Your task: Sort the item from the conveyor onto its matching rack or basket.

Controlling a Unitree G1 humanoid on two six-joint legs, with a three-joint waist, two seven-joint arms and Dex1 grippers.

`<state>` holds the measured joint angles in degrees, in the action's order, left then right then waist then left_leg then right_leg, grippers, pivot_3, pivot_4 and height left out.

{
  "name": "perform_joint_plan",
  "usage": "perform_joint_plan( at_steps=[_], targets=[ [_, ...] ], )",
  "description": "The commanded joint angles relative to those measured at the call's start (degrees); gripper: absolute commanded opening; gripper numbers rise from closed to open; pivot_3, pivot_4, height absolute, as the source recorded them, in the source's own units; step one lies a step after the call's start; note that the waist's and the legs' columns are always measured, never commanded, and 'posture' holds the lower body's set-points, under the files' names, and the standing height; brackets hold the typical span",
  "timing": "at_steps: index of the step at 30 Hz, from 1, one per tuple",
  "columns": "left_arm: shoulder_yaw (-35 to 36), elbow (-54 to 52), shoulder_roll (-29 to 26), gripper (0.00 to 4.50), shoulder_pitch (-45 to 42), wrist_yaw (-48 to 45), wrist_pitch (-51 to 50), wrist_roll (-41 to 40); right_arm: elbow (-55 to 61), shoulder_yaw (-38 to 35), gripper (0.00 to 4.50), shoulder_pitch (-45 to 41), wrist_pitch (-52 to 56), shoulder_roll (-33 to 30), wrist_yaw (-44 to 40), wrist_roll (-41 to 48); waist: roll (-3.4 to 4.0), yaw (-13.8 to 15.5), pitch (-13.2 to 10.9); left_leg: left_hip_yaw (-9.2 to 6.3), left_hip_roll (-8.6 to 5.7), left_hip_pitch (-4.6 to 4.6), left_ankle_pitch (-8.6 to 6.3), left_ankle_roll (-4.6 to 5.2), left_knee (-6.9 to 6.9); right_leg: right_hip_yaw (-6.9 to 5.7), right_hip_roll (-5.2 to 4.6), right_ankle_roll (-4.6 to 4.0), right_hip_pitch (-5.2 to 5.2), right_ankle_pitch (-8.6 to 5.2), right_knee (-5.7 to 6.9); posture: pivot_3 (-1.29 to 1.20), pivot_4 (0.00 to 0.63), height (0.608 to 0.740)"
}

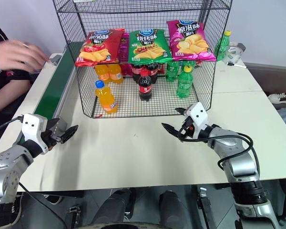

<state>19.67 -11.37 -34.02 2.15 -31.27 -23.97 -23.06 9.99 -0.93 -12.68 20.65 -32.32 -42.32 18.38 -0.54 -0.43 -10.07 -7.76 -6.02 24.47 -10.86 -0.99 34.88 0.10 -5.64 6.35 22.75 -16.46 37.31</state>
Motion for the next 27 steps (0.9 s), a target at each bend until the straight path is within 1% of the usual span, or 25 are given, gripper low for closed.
perform_joint_plan(
  at_steps=[1, 10, 27],
  targets=[
    [2.8, 0.5, 0.1, 4.48, -1.7, 1.6, 1.9, 0.2, 1.0, -0.3, 4.5, -1.2, -1.8, 1.0, 0.9, -0.5, 0.0, 0.0, 0.0, 0.0, 0.0, 0.0, 0.0, 0.0, 0.0, 0.0, 0.0, 0.0, 0.0, 0.0, 0.0, 0.0, 0.15, 0.74],
    [3.8, 1.7, 0.8, 4.48, -2.6, 3.7, 1.7, -0.2, 0.0, 1.1, 4.5, -2.2, -3.4, 3.4, 2.7, -2.3, 0.0, 0.0, 0.0, 0.0, 0.0, 0.0, 0.0, 0.0, -0.02, -0.01, 0.02, 0.02, 0.01, 0.01, -0.03, 0.0, 0.15, 0.74],
    [3.8, 0.8, 1.5, 4.48, -2.1, 3.5, 2.5, -0.8, -2.3, 1.6, 4.5, -3.9, -5.4, 4.4, 2.5, -3.0, 0.0, -0.1, 0.0, 0.0, 0.0, 0.0, 0.0, 0.0, -0.03, -0.01, 0.02, 0.02, 0.01, 0.01, -0.03, 0.0, 0.15, 0.74]
  ],
)
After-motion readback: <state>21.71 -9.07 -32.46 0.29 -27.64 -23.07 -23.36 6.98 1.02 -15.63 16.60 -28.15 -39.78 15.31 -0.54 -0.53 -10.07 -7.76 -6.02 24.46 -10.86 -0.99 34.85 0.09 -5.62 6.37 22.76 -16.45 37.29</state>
